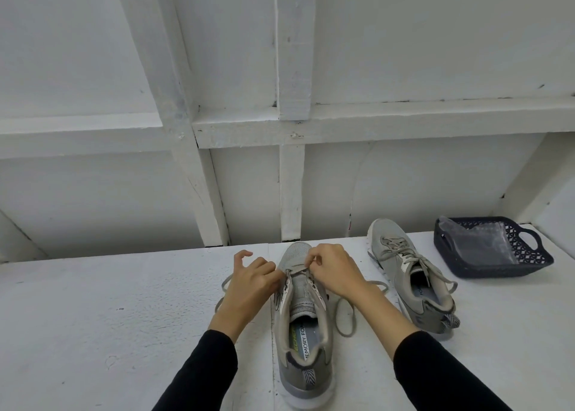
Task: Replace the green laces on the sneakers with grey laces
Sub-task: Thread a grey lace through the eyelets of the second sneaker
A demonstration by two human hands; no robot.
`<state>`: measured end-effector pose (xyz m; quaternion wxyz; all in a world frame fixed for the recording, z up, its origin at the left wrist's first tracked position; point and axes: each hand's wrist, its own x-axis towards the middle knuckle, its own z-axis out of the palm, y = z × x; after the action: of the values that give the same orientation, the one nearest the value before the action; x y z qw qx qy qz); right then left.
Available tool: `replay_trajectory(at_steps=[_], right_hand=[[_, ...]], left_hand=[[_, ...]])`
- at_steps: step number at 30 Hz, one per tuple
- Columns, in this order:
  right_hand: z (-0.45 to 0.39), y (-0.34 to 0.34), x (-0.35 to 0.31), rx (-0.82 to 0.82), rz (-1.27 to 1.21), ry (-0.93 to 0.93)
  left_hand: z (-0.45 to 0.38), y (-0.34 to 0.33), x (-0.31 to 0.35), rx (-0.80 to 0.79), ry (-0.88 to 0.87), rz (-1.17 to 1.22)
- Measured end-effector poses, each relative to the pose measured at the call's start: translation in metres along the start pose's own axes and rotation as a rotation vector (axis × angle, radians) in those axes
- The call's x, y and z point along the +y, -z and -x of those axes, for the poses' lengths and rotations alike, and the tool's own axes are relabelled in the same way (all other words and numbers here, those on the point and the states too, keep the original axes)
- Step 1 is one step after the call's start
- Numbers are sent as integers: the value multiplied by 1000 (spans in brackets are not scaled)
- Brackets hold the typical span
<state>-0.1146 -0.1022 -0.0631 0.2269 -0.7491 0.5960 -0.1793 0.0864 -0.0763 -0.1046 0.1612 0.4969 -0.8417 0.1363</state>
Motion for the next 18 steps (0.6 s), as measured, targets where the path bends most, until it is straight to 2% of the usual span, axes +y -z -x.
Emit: replay_trajectory(at_steps=[2,6,11,14,18], right_hand=[[3,-1,7,80,-33,-30],[9,-7,14,-1,-25,11],[10,-7,10,181,-159,-93],[13,-17,10,96,-253,-243],[21,-29,11,34,-307,-276]], left_hand=[[0,-1,2,22,-6,-15],[0,-6,5,65,3,-65],[3,-15,8,147,38,-110],[5,-20,13,168,138,-116],[10,-26,22,119,201,-134]])
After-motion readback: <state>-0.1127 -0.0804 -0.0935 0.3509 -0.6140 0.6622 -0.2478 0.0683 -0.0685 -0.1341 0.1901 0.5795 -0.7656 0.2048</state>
